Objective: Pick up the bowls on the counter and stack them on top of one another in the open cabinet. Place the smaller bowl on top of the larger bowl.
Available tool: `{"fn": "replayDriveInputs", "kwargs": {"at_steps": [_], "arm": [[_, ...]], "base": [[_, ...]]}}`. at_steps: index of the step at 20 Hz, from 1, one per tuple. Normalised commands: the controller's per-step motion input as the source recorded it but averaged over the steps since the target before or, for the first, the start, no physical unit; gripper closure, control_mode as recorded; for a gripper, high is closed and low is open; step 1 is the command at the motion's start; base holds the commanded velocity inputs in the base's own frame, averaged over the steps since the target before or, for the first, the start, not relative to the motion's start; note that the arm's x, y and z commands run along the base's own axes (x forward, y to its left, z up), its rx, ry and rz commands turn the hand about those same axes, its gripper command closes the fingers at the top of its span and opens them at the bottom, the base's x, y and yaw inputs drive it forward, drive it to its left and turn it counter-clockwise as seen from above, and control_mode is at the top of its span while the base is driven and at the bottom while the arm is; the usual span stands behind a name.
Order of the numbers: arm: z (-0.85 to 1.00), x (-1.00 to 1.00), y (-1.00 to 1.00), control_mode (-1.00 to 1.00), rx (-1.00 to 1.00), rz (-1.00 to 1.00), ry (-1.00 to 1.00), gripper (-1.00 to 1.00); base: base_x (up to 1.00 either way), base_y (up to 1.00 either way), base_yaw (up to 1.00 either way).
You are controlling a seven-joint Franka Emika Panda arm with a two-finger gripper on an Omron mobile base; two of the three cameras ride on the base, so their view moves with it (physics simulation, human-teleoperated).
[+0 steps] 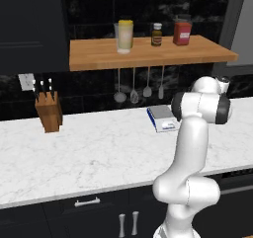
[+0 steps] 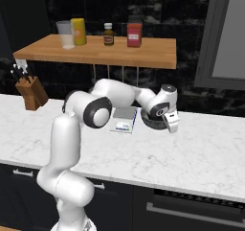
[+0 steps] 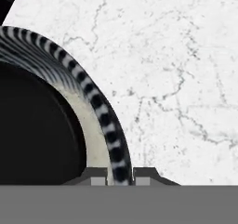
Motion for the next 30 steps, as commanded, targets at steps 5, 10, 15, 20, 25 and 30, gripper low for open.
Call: {"fn": "replayDriveInputs", "kwargs": {"at_steps": [5,10,15,20,25,30], "arm": [[0.79,-1.00,-0.48,-1.00,0.04,0.00,-0.22,1.00],[1.00,-1.00,-0.18,-1.00,0.05,0.00,-0.18,1.00],[1.00,-1.00,-0.16,-1.00,0.06,0.00,-0.05,1.00],[1.00,-0.90,-0.11,-1.00,0.06,0.00,-0.18,1.00],[1.00,-0.58,0.00,-1.00,0.05,0.00,-0.26,1.00],[1.00,0.05,0.03,-1.00,0.00,0.00,-0.14,1.00]], "base": [[0.00,0.00,0.00],[0.00,0.00,0.00],[0.00,0.00,0.00],[0.00,0.00,0.00],[0.00,0.00,0.00],[0.00,0.00,0.00]]}}
